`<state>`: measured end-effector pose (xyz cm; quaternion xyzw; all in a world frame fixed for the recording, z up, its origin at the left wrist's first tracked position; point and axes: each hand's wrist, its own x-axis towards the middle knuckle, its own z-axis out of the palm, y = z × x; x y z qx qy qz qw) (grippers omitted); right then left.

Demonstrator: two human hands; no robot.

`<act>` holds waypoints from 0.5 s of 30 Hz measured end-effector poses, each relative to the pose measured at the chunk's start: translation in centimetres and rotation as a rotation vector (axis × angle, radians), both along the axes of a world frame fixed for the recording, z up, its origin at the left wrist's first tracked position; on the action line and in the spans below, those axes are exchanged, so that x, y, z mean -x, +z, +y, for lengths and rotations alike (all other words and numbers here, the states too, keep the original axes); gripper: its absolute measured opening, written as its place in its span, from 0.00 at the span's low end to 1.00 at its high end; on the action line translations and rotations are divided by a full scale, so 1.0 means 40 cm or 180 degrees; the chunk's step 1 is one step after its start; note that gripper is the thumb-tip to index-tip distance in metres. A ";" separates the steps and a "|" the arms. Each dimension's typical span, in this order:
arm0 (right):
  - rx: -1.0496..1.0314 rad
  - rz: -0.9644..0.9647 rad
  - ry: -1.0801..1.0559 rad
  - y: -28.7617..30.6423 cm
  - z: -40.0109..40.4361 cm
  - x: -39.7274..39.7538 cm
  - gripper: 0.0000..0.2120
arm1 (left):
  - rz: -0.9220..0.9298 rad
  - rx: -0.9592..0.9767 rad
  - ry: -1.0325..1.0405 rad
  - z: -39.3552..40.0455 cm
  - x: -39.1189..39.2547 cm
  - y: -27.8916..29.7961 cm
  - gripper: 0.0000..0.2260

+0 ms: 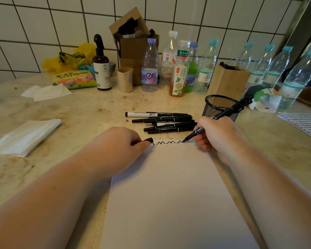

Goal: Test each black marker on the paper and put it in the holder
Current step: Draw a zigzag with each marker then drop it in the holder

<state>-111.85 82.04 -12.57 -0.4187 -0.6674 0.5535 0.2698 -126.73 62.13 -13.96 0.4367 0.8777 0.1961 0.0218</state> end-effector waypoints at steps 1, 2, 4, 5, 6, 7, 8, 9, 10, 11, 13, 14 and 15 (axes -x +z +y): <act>-0.0018 0.0008 -0.0005 -0.002 0.001 0.000 0.07 | -0.0004 -0.0002 -0.0003 0.000 -0.001 0.001 0.18; -0.0037 0.0015 -0.0008 -0.003 0.003 0.001 0.07 | -0.0005 -0.0004 -0.0004 -0.001 -0.002 0.002 0.18; -0.0072 0.0022 -0.0018 -0.006 0.005 0.002 0.07 | -0.0012 -0.0009 -0.0002 -0.001 -0.004 0.003 0.18; -0.0090 0.0024 -0.0026 -0.007 0.007 0.002 0.07 | -0.0018 -0.0010 0.0003 -0.001 -0.004 0.004 0.18; -0.0114 0.0016 -0.0034 -0.008 0.008 0.002 0.07 | -0.0021 -0.0009 0.0010 -0.002 -0.005 0.004 0.18; -0.0150 -0.0008 -0.0043 -0.010 0.009 0.001 0.07 | -0.0020 -0.0008 0.0016 -0.002 -0.005 0.004 0.18; -0.0193 -0.0042 -0.0053 -0.011 0.011 0.001 0.08 | -0.0015 -0.0005 0.0021 -0.002 -0.005 0.004 0.18; -0.0229 -0.0077 -0.0065 -0.011 0.013 0.000 0.08 | -0.0010 -0.0003 0.0023 -0.002 -0.005 0.004 0.18; -0.0255 -0.0110 -0.0081 -0.011 0.015 -0.001 0.08 | -0.0008 -0.0003 0.0025 -0.002 -0.004 0.004 0.19; -0.0279 -0.0146 -0.0097 -0.011 0.017 -0.003 0.08 | -0.0010 -0.0002 0.0024 -0.002 -0.004 0.003 0.19; -0.0329 -0.0217 -0.0107 -0.008 0.018 -0.005 0.08 | -0.0029 0.0004 0.0023 -0.001 -0.004 0.002 0.19; -0.0354 -0.0240 -0.0105 -0.005 0.017 -0.006 0.08 | -0.0045 0.0000 0.0025 -0.001 -0.003 0.001 0.19; -0.0381 -0.0240 -0.0101 -0.002 0.013 -0.007 0.08 | -0.0065 -0.0005 0.0026 -0.001 -0.003 0.001 0.19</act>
